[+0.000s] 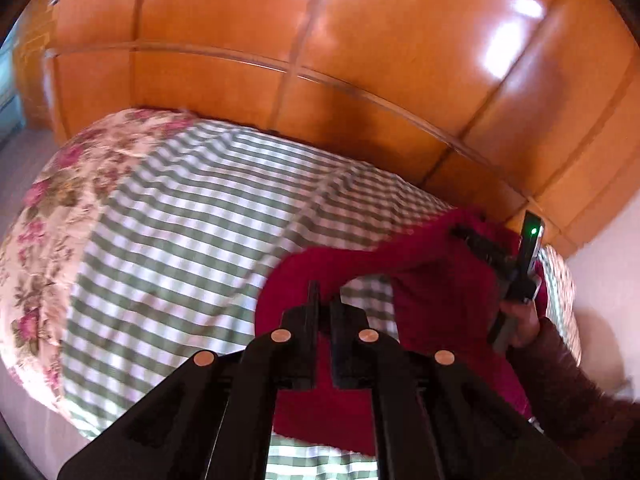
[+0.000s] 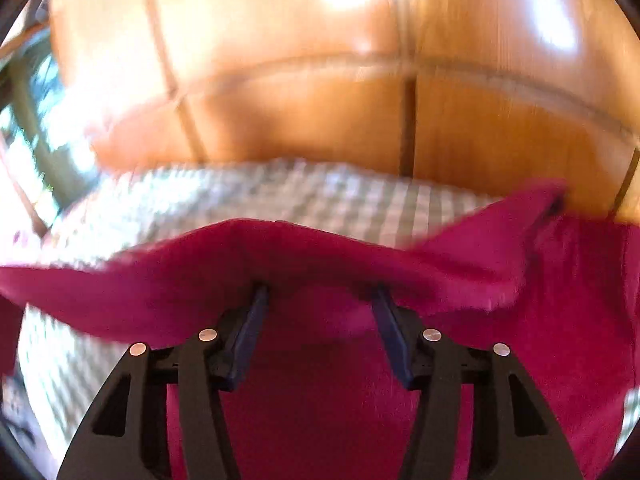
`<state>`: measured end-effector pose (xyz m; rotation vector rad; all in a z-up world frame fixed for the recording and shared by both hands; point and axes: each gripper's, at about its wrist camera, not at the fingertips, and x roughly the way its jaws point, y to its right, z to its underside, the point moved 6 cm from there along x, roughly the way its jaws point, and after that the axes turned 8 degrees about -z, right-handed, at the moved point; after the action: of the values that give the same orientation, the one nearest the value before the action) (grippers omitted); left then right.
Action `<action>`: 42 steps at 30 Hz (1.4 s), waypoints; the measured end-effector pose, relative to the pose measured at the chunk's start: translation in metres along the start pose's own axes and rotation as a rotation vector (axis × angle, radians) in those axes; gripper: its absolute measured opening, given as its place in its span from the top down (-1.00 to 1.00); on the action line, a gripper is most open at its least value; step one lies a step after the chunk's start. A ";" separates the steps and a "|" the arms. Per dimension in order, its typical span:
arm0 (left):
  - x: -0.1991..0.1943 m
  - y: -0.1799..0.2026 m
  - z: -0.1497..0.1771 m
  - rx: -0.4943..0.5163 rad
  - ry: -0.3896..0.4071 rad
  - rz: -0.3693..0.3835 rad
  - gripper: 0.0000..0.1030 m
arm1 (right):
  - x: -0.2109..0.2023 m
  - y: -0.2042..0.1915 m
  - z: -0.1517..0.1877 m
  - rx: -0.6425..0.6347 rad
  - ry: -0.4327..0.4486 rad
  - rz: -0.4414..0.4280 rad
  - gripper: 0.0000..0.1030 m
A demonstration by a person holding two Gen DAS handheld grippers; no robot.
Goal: Fold small clothes
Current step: 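Lift and shake the sweater with both tools, then lay it flat on the bed, then release the sweater and smooth it flat with both tools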
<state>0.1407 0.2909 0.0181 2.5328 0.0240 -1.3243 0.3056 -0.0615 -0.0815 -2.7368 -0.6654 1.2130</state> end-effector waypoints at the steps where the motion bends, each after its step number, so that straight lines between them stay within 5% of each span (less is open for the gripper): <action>1: 0.002 -0.013 -0.012 -0.044 -0.006 -0.020 0.85 | 0.004 0.002 -0.016 0.015 0.028 0.021 -0.04; 3: 0.012 -0.040 -0.026 -0.121 -0.008 -0.094 0.74 | 0.011 0.009 -0.043 0.049 0.076 0.062 -0.04; 7: 0.050 -0.112 -0.030 -0.241 -0.029 -0.363 0.46 | 0.006 0.017 -0.047 0.073 0.075 0.066 -0.21; 9: 0.062 -0.128 -0.016 -0.288 -0.044 -0.366 0.38 | -0.004 0.018 -0.027 0.052 0.054 0.060 -0.24; 12: 0.080 -0.143 0.018 -0.349 -0.069 -0.372 -0.08 | -0.017 0.019 0.013 0.023 -0.017 0.049 -0.24; 19: 0.121 -0.150 0.066 -0.440 -0.099 -0.348 -0.28 | -0.026 -0.007 0.075 0.011 -0.111 -0.012 -0.24; 21: 0.128 -0.140 0.063 -0.388 -0.068 -0.392 -0.18 | -0.022 -0.019 0.084 0.015 -0.128 -0.035 -0.24; 23: 0.133 -0.127 0.056 -0.286 -0.049 -0.443 0.85 | -0.018 -0.030 0.092 0.009 -0.147 -0.047 -0.24; 27: 0.117 -0.137 0.021 -0.278 0.037 -0.539 0.83 | -0.008 -0.042 0.102 -0.012 -0.175 -0.047 -0.24; 31: 0.104 -0.154 -0.006 -0.324 0.075 -0.610 0.82 | 0.009 -0.045 0.112 -0.037 -0.189 -0.027 -0.52; 33: 0.107 -0.148 -0.014 -0.314 0.067 -0.616 0.67 | 0.015 -0.052 0.113 -0.086 -0.199 0.003 -0.63; 35: 0.102 -0.138 -0.013 -0.321 0.066 -0.652 0.03 | 0.017 -0.056 0.114 -0.112 -0.208 0.018 -0.65; 38: 0.086 -0.103 -0.002 -0.326 0.128 -0.531 -0.11 | 0.006 -0.052 0.111 -0.070 -0.192 -0.016 -0.65; 42: 0.082 -0.025 0.038 -0.208 0.100 -0.290 -0.10 | -0.029 -0.028 0.114 -0.012 -0.162 -0.014 -0.65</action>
<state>0.1539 0.2960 -0.0745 2.4793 0.5390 -1.2175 0.1965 -0.0599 -0.1330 -2.6590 -0.7078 1.4430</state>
